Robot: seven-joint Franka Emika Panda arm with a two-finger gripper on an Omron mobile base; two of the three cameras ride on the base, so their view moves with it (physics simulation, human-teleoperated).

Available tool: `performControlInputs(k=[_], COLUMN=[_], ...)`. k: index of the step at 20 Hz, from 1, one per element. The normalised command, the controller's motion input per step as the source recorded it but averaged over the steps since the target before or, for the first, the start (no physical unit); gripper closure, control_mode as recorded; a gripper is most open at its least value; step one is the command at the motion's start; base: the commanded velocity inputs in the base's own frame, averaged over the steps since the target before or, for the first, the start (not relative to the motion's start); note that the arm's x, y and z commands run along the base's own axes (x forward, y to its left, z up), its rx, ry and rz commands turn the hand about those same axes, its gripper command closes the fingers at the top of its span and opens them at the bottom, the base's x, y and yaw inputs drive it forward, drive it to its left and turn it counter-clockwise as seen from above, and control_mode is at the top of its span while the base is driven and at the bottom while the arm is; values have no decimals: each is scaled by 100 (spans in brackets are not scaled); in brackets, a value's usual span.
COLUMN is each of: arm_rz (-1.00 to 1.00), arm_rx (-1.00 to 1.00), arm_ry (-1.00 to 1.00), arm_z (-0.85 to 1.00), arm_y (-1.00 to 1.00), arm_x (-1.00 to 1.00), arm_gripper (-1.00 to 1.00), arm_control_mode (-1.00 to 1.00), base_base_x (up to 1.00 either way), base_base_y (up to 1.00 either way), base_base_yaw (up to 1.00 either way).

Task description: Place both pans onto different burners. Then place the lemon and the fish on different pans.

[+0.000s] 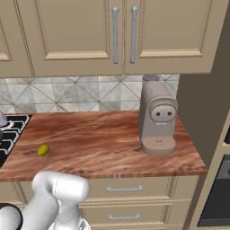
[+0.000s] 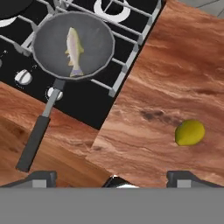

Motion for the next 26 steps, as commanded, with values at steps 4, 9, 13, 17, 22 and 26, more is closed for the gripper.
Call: performControlInputs(k=[4, 9, 13, 17, 22, 26], arm_rz=[-14, -42, -53, -39, -8, -1], arm_rx=[9, 0, 1, 9, 4, 0], arm_ry=[-7, 9, 17, 16, 0, 0], arm_z=[9, 18, 6, 8, -2, -4], arm_y=[-60, -43, -31, -33, -27, -20], arm_x=[-18, -5, 0, 0, 0, 15], arm_gripper=[-100, -100, -100, -100, -100, -100], arm_control_mode=[-100, -100, -100, -100, -100, -100], base_base_x=[0, 0, 0, 0, 0, 0], base_base_y=[0, 0, 0, 0, 0, 0], base_base_yaw=[0, 0, 0, 0, 0, 0])
